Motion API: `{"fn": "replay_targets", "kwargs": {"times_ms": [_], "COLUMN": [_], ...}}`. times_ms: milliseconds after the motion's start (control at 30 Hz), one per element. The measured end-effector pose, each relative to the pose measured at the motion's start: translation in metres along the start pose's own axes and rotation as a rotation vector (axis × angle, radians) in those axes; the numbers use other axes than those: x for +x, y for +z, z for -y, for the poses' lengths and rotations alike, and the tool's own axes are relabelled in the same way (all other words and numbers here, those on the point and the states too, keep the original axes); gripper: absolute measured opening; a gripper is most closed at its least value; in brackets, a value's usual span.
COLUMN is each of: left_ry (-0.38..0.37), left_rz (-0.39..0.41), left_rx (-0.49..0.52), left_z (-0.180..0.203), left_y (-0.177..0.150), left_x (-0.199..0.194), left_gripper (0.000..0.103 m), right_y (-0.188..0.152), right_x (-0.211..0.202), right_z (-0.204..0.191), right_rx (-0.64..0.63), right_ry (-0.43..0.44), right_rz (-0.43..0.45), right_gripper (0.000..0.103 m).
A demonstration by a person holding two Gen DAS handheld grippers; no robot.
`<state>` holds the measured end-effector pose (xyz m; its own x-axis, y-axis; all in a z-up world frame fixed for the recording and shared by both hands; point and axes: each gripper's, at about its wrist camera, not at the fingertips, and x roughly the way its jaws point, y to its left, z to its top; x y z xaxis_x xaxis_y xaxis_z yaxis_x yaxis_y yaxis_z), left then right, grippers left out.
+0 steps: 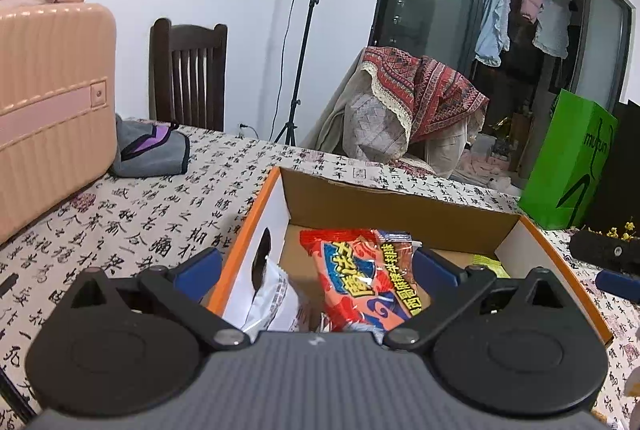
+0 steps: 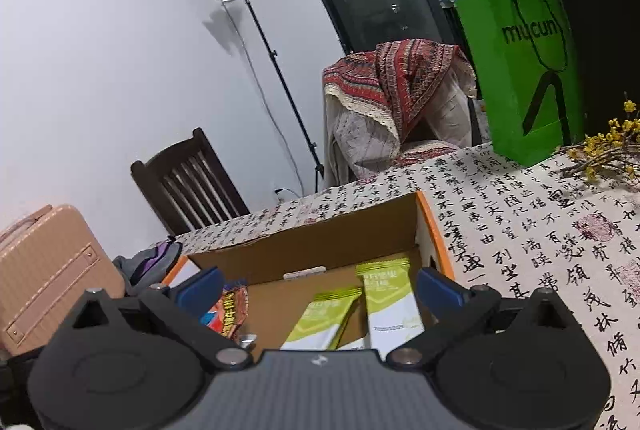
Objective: Organize snacks
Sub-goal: 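Move back to the pile and grasp a cracker packet with the right gripper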
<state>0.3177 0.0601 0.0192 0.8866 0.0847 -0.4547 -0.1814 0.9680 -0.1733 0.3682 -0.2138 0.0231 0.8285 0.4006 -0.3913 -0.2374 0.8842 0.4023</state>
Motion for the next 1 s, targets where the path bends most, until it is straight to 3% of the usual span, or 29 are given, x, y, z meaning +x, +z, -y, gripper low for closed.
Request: {"fn": "replay_targets", "kwargs": {"times_ms": [233,433,633,833,1000], "left_ry": [-0.013,0.01,0.015,0.007,-0.006], "left_rz": [-0.026,-0.043,-0.019,0.014,0.016], "left_rx": [-0.042,-0.021,0.018,0.025,0.051], "left_z": [-0.008,-0.001,0.003,0.0,0.0], "left_y": [0.001,0.009,0.015,0.001,-0.021], "left_x": [-0.005,-0.021,-0.065,-0.12,-0.157], "left_gripper": [0.103,0.103,0.103,0.103,0.103], "right_y": [-0.004,0.008,0.013,-0.013,-0.039], "right_x": [0.006,-0.014,-0.073,-0.11,-0.14], "right_z": [-0.001,-0.003,-0.004,-0.012,-0.017], "right_rx": [0.03,-0.02,-0.007,-0.053,-0.066], "right_ry": [0.023,-0.052,-0.032,-0.04,0.041], "right_rz": [-0.059,-0.033,0.028,-0.011,-0.022], "right_gripper": [0.103,0.103,0.103,0.103,0.103]}}
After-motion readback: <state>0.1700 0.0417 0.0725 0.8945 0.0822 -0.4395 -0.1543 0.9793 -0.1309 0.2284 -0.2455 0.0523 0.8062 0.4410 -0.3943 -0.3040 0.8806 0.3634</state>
